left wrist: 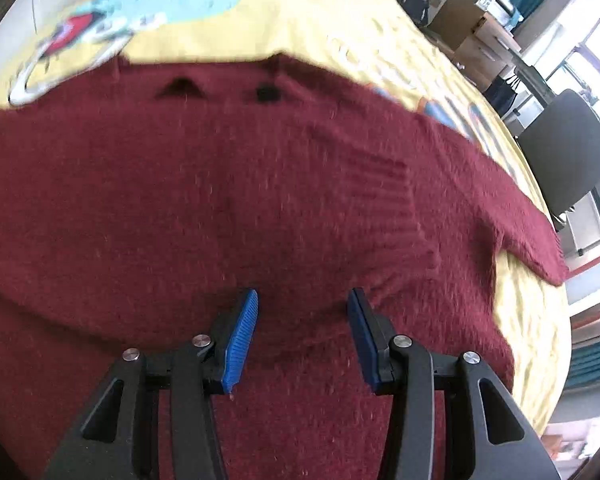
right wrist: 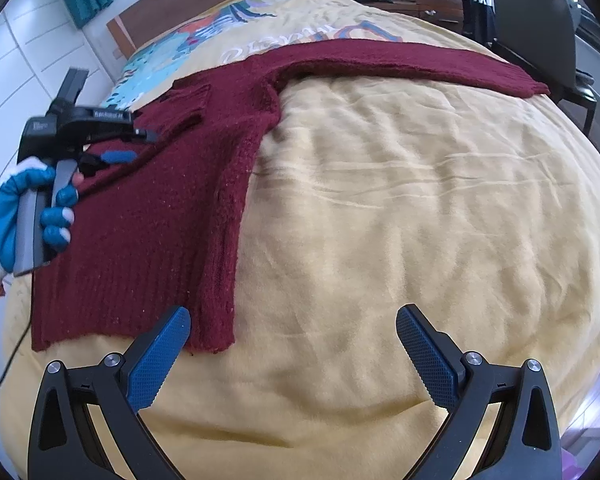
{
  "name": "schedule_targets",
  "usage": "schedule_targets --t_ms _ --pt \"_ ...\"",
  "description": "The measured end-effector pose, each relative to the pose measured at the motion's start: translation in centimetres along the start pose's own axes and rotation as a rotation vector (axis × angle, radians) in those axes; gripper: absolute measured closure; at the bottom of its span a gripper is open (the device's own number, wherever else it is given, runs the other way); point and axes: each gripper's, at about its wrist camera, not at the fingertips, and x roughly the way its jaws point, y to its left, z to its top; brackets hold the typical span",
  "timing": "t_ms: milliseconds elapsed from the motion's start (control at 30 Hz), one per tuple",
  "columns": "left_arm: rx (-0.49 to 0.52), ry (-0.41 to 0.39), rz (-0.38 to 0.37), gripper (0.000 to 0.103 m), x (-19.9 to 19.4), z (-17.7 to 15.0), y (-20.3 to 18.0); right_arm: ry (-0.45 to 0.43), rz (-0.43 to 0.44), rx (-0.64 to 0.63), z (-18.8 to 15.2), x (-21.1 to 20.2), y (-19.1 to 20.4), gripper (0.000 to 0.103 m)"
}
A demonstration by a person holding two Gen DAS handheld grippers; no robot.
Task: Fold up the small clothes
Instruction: 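Lower the sleeve onto the sweater body and open the left tool, then move the right tool to the cuff of the other sweater sleeve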
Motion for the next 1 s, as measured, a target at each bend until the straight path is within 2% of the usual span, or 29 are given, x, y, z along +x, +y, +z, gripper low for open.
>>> schedule_targets --t_ms 167,333,567,733,1000 --pt "0.067 -0.004 -0.029 0.063 -1.0 -1.0 -1.4 -0.012 0.0 0.022 0.6 -0.6 -0.7 0.0" --pt "0.075 -0.046 0.056 0.061 -2.3 -1.2 -0.5 -0.034 -0.035 0.038 1.4 -1.4 -2.2 0.0" --pt "0.068 -0.064 0.149 0.061 -4.4 -4.3 3.5 -0.058 -0.089 0.13 3.7 -1.4 -7.7 0.0" --pt "0.008 -0.062 0.211 0.061 -6.4 -7.0 7.5 -0.08 -0.096 0.178 6.8 -0.8 -11.6 0.0" --pt "-0.064 -0.057 0.29 0.061 -8.7 -10.5 10.8 -0.132 -0.086 0.311 14.0 1.5 -18.9 0.0"
